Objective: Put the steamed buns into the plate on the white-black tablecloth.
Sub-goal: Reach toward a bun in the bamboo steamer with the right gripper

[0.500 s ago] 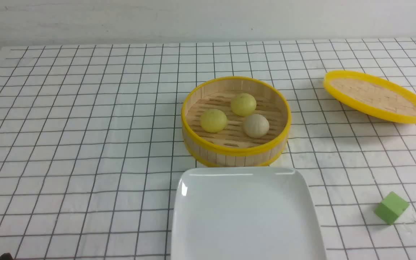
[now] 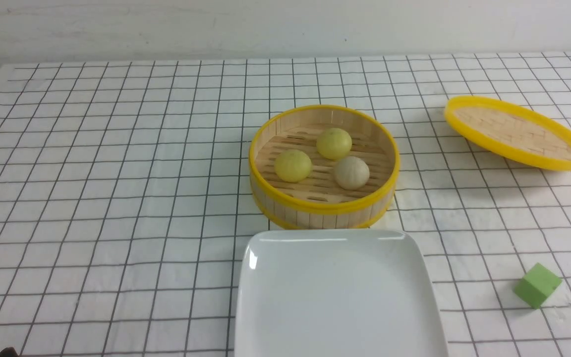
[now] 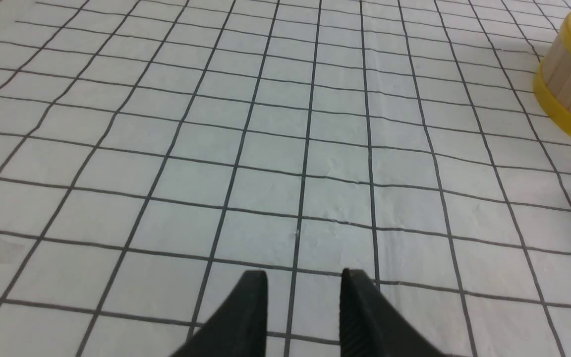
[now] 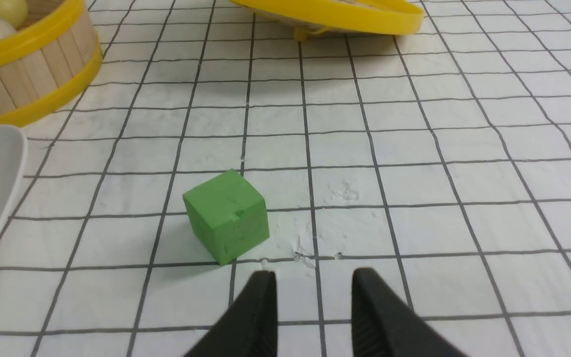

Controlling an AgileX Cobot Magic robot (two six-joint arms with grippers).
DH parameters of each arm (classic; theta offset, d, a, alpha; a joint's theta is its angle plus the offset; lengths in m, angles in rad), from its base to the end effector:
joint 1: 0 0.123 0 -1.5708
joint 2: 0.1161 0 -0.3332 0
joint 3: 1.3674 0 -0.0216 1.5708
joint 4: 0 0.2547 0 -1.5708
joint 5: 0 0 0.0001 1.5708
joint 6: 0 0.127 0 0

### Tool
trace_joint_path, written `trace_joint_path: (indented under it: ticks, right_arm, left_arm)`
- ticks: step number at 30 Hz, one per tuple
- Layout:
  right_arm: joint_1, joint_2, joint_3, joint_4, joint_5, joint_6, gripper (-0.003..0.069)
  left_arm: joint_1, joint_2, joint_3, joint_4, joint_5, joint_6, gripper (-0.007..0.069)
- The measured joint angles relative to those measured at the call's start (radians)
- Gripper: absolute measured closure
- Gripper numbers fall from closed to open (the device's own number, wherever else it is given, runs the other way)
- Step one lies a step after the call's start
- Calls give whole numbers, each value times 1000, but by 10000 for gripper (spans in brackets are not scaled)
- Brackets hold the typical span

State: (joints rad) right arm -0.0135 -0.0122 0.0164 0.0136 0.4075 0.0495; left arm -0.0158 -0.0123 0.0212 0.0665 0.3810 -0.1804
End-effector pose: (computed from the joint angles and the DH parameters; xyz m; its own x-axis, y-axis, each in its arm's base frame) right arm 0.0410 0.0001 0.1597 -0.3176 0.0662 -0.9459 0.0281 0.9978 0.0604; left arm 0.0421 0.0025 0.1612 -0.2942 -0.1137 -0.9489 -0.0429 0.9935 -0.1057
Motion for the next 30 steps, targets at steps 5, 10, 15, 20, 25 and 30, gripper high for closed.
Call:
trace_joint_path:
  ticks: [5,10,15,20,25,30]
  right_arm:
    - [0,0,0,0,0,0,420]
    - [0,0,0,0,0,0,420]
    - [0,0,0,0,0,0,420]
    - [0,0,0,0,0,0,420]
    - [0,0,0,0,0,0,420]
    - [0,0,0,0,0,0,420]
  left_arm:
    - [0,0,0,0,0,0,384]
    - [0,0,0,23,0,0,384]
    - [0,0,0,46,0,0,384]
    - [0,0,0,52,1,0,384]
    - [0,0,0,53,1,0,384]
    - [0,0,0,80,-2,0,384]
